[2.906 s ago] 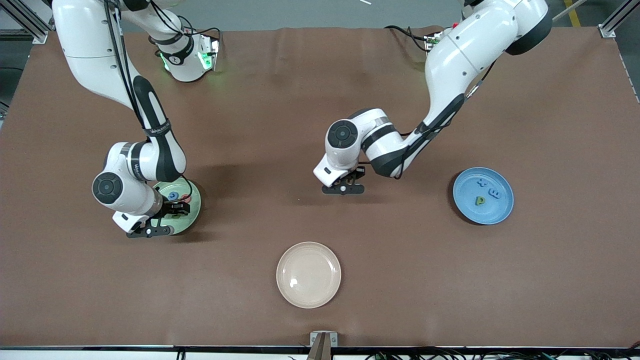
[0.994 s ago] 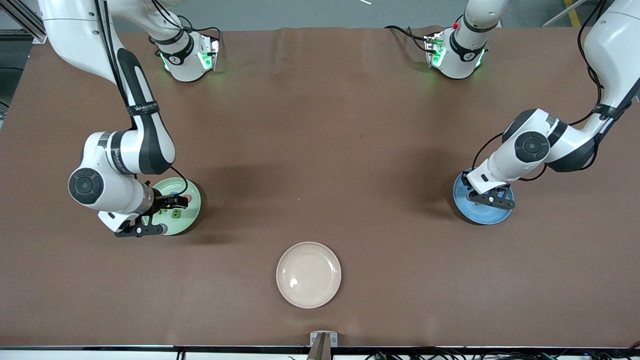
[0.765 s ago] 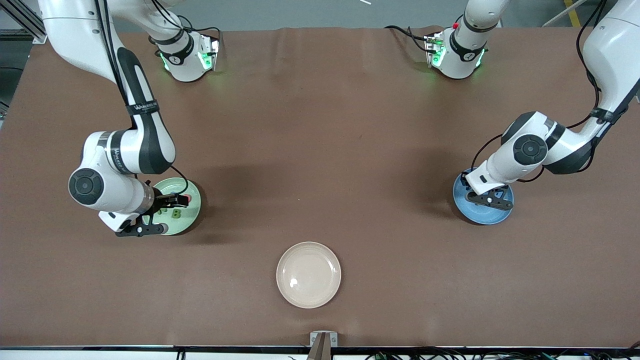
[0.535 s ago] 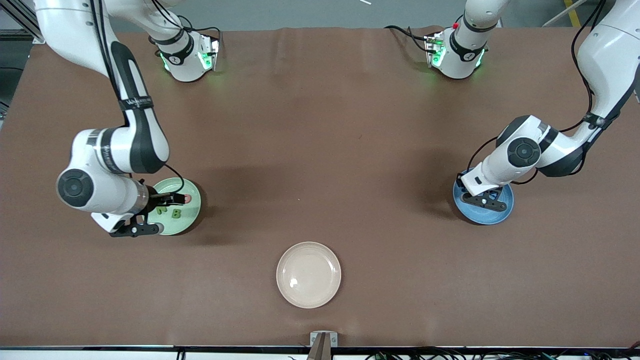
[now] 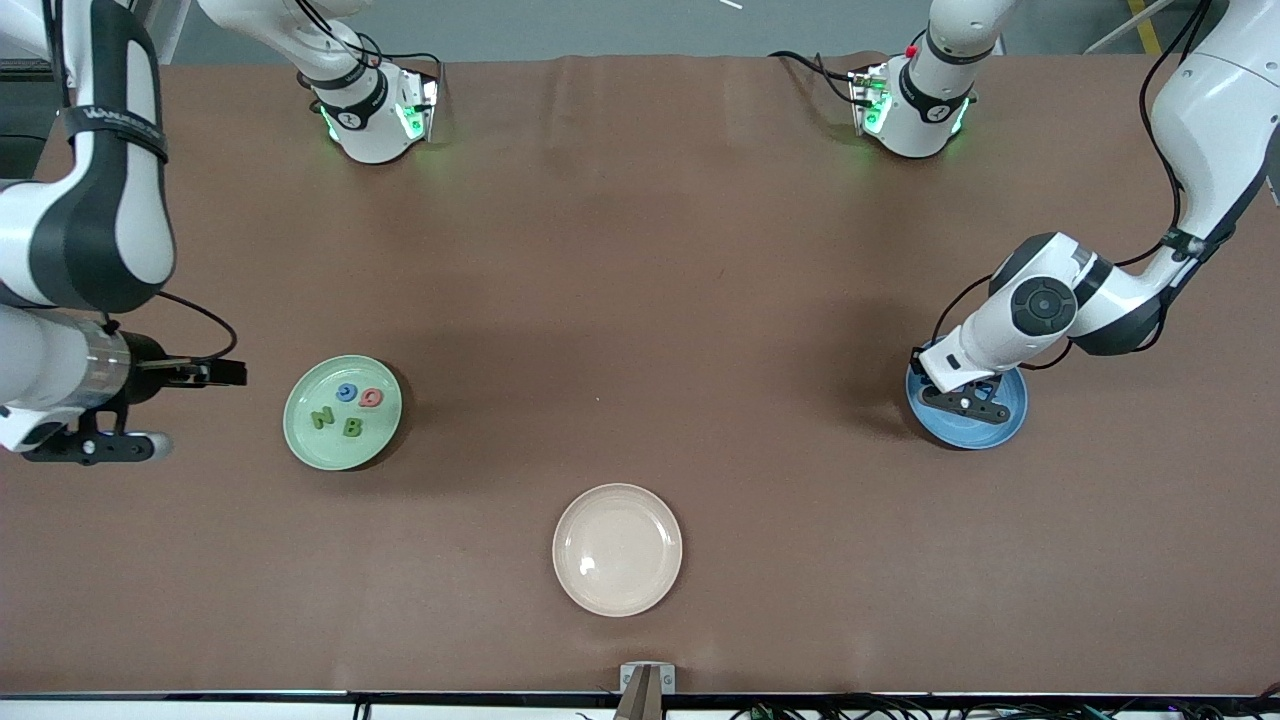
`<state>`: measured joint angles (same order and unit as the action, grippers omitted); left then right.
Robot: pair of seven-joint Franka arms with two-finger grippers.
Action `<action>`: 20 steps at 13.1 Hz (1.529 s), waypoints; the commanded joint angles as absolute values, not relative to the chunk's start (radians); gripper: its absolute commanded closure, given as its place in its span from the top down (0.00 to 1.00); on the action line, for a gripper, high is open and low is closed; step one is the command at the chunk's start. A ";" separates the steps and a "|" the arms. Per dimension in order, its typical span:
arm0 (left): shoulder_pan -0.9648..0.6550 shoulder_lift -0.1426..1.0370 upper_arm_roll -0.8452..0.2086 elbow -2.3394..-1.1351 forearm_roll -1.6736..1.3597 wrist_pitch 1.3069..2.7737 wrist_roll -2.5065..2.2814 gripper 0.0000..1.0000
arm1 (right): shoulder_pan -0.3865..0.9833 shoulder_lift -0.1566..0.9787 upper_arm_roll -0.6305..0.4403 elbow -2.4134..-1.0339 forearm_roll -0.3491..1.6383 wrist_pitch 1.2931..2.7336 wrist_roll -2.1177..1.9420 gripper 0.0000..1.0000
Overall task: Sort upper and lower case letters into plates
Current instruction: 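Release the green u onto the blue plate and lift the left gripper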
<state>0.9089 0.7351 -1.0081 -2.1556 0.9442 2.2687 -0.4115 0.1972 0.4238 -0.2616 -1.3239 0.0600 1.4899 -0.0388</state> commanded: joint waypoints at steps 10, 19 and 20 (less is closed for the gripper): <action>0.982 0.653 -1.205 -1.995 0.755 1.979 -0.431 0.99 | 0.196 0.425 -0.238 -1.233 0.049 1.463 -0.029 1.00; 0.918 0.611 -1.218 -1.856 0.563 1.861 -0.411 0.99 | 0.043 0.192 -0.075 -1.434 0.025 1.471 -0.035 1.00; 0.892 0.591 -1.200 -1.833 0.511 1.839 -0.381 0.99 | 0.041 0.161 -0.075 -1.465 0.025 1.480 -0.037 1.00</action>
<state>0.9420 0.6523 -1.2246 -1.8897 0.5981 1.9007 -0.4265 0.0638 0.2568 -0.1047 -1.3514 0.0393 1.4533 -0.0392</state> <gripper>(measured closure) 0.004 0.000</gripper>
